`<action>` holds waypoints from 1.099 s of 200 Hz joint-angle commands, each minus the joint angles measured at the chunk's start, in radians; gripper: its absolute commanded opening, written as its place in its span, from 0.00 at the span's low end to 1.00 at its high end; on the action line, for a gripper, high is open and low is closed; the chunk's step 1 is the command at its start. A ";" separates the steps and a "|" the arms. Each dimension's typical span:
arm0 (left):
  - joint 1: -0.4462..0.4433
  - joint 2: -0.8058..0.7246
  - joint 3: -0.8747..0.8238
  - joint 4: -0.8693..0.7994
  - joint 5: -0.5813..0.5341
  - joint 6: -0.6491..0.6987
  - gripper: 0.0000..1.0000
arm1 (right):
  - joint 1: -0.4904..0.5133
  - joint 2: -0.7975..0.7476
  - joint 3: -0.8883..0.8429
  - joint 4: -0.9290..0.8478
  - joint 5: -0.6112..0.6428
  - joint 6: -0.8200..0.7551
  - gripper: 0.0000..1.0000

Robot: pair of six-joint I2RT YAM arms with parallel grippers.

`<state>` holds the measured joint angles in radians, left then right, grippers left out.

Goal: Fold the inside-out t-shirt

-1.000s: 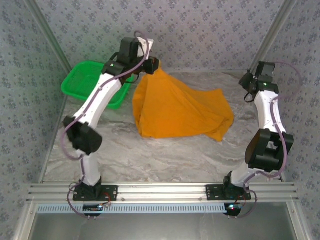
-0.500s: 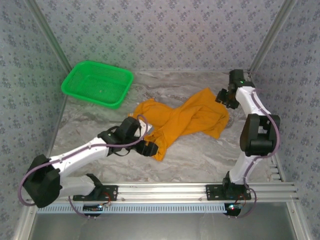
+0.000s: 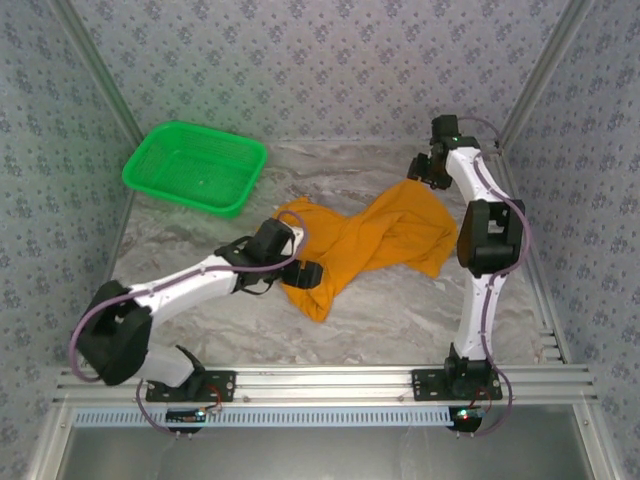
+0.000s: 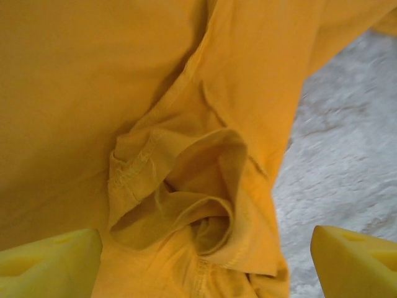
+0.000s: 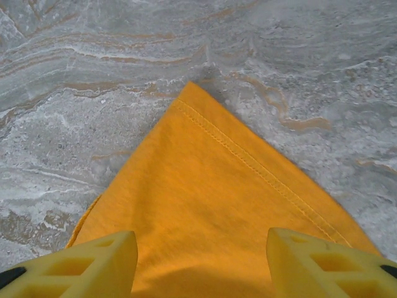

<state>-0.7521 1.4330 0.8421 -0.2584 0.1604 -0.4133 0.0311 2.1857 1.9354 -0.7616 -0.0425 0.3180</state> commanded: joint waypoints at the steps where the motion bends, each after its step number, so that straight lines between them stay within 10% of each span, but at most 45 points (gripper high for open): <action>1: -0.022 0.058 0.053 0.024 0.014 -0.008 0.86 | 0.023 0.054 0.037 -0.020 -0.017 -0.037 0.64; 42: -0.077 0.155 0.119 0.026 0.033 0.024 0.76 | 0.045 0.157 0.148 -0.054 -0.004 -0.007 0.64; 61: -0.080 0.178 0.128 0.020 0.015 0.024 0.46 | 0.061 0.193 0.197 -0.059 0.017 0.033 0.65; 75: -0.081 0.185 0.144 -0.001 0.016 0.044 0.00 | 0.084 0.218 0.239 -0.082 0.018 0.070 0.65; 220: -0.110 -0.143 0.035 -0.014 0.101 0.097 0.00 | 0.255 0.215 0.250 -0.194 0.161 0.370 0.52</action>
<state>-0.8597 1.3201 0.8822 -0.2939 0.2325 -0.3328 0.2764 2.3772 2.1441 -0.9142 0.0883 0.6395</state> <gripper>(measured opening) 0.046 0.541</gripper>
